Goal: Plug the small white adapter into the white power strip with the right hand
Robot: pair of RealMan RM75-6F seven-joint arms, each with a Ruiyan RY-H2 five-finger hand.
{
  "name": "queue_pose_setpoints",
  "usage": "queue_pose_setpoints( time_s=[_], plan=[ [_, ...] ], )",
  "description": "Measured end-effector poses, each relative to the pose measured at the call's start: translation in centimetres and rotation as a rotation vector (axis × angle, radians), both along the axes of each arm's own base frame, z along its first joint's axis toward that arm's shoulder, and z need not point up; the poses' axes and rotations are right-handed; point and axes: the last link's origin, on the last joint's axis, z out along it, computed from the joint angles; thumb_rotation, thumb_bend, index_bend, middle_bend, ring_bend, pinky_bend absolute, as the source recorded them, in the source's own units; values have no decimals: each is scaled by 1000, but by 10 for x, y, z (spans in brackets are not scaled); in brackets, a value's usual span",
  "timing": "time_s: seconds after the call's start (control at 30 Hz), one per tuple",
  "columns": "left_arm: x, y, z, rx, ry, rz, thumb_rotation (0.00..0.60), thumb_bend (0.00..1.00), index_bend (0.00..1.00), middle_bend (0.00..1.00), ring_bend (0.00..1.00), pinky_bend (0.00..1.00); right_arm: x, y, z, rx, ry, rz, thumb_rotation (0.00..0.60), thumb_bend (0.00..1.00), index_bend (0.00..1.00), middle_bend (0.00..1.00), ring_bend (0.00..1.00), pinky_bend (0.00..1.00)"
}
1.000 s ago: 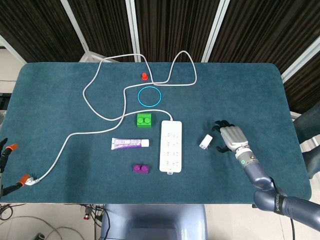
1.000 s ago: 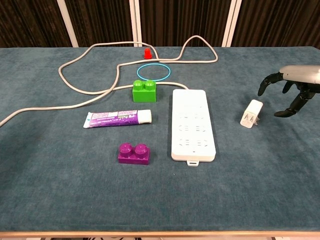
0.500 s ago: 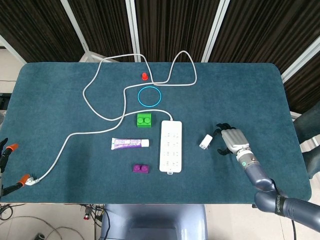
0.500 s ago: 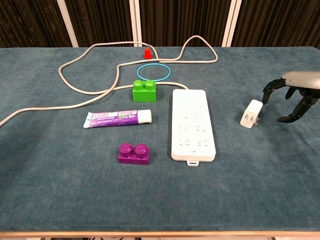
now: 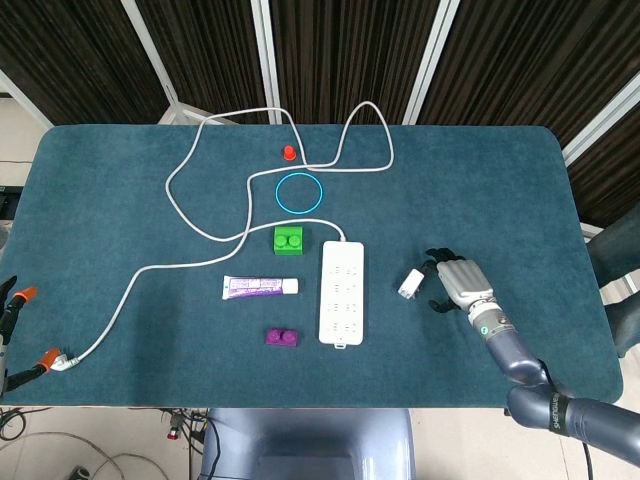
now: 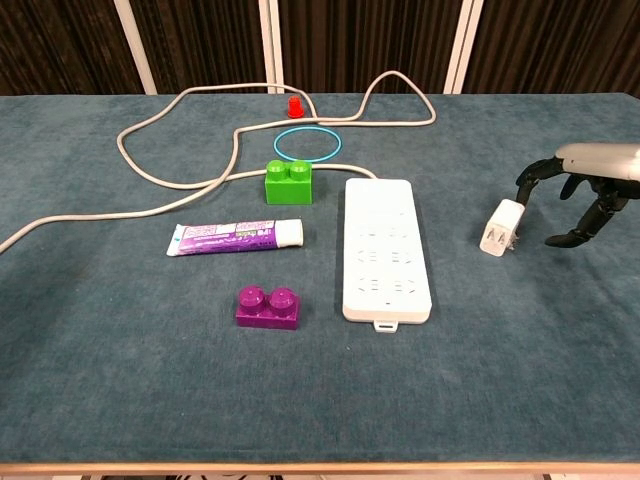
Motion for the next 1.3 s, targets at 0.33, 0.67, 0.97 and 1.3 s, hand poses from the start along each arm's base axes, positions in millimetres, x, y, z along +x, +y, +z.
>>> queue_pose_setpoints(
  time_s=[0.33,0.67,0.97,1.3],
  plan=[
    [-1,0,1,2,0,4,600,170,164,0,0,95,8,4,-2,13,-25,19,600,350,351,126,87,220],
    [-1,0,0,-4,4,8,600,170,164,0,0,95,17,10,1,8,-36,49,600,350,374,126,87,220],
    [0,0,-1,-7,6,9,600,170,168,0,0,96,32,26,5,18,-65,97,600,350,383,126,87,220],
    [0,-2,0,-25,-11,8,600,170,171,0,0,105,41,39,11,36,-97,88,600,350,383,126,87,220]
  ],
)
